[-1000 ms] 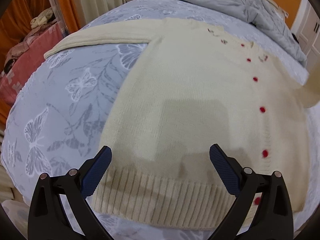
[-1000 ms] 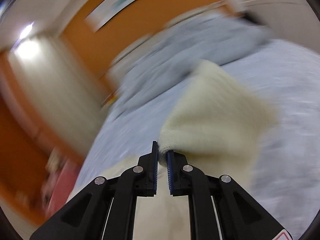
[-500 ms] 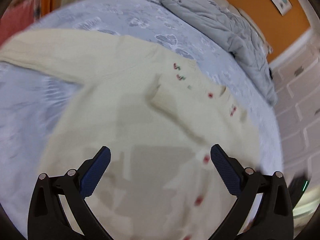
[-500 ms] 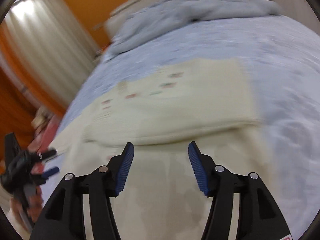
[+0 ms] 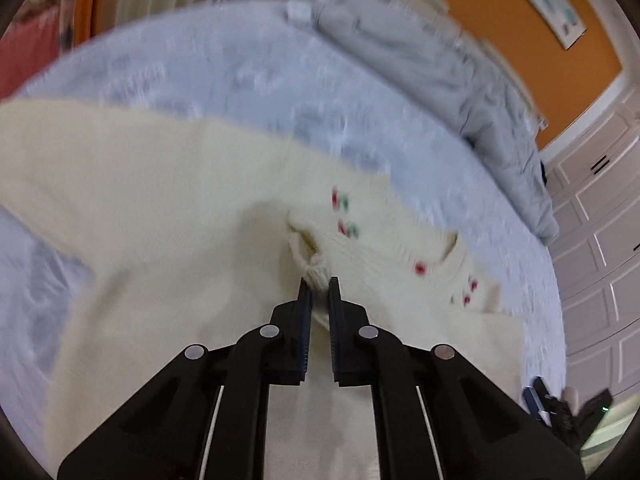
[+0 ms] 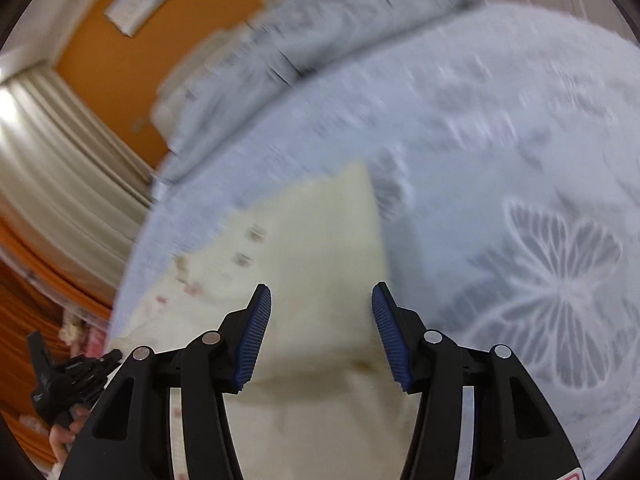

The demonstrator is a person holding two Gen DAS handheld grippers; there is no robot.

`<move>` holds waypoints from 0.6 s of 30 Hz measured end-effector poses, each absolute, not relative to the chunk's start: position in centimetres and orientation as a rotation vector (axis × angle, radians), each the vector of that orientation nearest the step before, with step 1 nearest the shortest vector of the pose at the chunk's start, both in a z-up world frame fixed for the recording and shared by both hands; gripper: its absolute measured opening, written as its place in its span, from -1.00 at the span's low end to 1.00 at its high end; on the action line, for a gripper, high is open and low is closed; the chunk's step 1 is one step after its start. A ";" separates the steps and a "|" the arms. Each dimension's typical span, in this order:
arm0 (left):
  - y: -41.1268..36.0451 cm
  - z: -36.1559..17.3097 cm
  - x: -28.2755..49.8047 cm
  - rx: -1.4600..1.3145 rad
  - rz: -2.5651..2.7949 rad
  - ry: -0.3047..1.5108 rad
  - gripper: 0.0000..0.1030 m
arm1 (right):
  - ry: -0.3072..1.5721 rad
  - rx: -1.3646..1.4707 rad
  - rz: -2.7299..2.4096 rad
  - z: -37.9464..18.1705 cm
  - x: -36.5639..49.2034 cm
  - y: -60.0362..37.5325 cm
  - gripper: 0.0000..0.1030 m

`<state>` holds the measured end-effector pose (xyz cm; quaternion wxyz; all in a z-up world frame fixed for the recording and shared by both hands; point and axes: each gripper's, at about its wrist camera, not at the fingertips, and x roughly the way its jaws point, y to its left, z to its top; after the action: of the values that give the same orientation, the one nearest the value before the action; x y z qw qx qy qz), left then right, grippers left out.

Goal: Fold small clothes
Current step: 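Grasp the other sleeve cuff with the left tool and lift it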

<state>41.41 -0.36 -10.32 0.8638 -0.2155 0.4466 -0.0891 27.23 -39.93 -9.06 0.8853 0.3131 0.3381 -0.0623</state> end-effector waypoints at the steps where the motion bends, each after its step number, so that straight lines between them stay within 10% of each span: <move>1: -0.2 -10.5 41.6 -0.424 -0.182 0.936 -0.86 | 0.694 0.651 -0.118 -8.8 27.2 -39.8 -0.12; 4: -0.1 -14.7 42.7 -0.366 -0.138 1.059 -0.85 | 0.852 0.598 -0.087 -11.5 29.5 -38.5 -1.00; 15: 1.3 -15.8 41.1 -0.444 -0.157 0.998 -0.73 | 0.971 0.451 -0.154 -11.8 30.0 -36.6 -0.98; 17: 4.3 -14.7 39.5 -0.539 -0.162 0.959 -0.56 | 0.952 0.454 -0.135 -9.9 28.6 -35.5 -0.74; 18: 5.6 -14.3 38.9 -0.566 -0.157 0.937 -0.15 | 0.933 0.430 -0.102 -8.6 26.8 -34.1 -0.74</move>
<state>38.94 5.55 -14.31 0.8509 -0.2689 0.4451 -0.0748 26.81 -34.10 -8.55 0.8696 0.2058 0.4462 -0.0486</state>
